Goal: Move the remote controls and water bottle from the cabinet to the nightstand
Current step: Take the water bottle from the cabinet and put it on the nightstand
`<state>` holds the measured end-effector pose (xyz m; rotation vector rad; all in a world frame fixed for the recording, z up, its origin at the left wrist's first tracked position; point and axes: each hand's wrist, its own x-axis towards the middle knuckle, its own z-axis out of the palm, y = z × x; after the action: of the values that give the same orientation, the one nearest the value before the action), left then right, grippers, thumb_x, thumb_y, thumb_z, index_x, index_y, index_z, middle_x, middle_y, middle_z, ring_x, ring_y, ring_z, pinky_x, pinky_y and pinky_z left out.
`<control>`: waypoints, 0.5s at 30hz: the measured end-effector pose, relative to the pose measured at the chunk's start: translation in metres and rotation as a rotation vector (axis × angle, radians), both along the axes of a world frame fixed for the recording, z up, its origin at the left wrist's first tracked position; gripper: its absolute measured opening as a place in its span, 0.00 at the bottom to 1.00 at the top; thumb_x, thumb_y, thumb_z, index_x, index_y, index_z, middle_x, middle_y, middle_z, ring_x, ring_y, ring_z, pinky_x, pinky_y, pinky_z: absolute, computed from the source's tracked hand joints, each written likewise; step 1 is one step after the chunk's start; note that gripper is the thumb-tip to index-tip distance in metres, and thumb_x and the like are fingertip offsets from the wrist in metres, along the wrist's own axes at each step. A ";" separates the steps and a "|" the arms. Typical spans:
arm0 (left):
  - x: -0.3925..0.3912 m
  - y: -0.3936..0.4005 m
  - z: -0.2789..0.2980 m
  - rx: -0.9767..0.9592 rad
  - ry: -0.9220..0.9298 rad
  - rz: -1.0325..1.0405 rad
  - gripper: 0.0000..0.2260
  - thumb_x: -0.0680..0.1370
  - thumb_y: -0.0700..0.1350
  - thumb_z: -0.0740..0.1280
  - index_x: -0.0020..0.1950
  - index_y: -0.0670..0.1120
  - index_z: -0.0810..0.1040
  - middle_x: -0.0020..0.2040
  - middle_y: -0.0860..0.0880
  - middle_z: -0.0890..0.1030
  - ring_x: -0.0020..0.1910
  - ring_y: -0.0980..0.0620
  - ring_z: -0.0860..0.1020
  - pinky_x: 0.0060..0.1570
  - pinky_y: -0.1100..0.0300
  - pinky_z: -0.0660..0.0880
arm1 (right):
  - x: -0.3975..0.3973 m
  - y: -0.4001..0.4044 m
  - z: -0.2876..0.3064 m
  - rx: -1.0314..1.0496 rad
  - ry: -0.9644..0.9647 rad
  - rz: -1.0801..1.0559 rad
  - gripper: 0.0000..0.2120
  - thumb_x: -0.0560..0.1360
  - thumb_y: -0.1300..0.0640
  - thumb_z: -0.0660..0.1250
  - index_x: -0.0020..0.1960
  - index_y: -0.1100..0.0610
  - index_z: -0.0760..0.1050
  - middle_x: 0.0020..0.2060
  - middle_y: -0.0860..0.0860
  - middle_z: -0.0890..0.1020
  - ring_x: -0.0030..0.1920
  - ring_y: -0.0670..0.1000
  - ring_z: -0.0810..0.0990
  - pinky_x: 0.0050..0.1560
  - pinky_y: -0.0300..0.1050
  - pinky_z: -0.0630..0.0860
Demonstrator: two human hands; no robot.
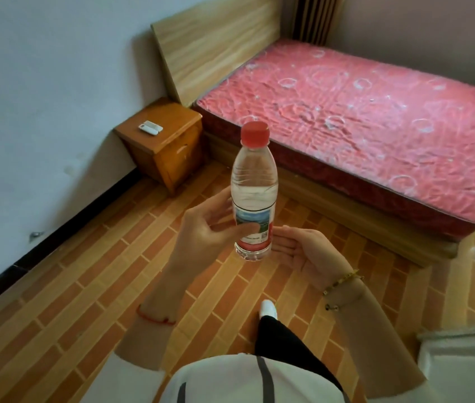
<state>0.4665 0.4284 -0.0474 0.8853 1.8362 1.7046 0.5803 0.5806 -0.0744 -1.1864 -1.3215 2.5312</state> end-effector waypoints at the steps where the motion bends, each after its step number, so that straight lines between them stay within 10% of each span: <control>1: -0.013 0.008 -0.001 -0.006 -0.003 0.011 0.27 0.71 0.32 0.74 0.68 0.45 0.74 0.54 0.60 0.84 0.56 0.58 0.83 0.50 0.68 0.78 | -0.015 0.010 -0.001 -0.004 -0.001 0.014 0.13 0.80 0.60 0.57 0.50 0.65 0.79 0.44 0.60 0.85 0.44 0.55 0.85 0.47 0.46 0.82; 15: -0.220 0.165 -0.002 0.003 -0.053 0.273 0.27 0.71 0.38 0.75 0.69 0.46 0.75 0.60 0.53 0.83 0.59 0.55 0.82 0.56 0.57 0.80 | -0.264 0.192 0.008 0.048 0.012 0.247 0.15 0.81 0.60 0.56 0.52 0.66 0.78 0.45 0.60 0.85 0.46 0.56 0.84 0.47 0.46 0.82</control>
<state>0.2460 0.5936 -0.0497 0.6051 1.9917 1.8721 0.3163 0.7727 -0.0669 -1.0569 -1.6073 2.6453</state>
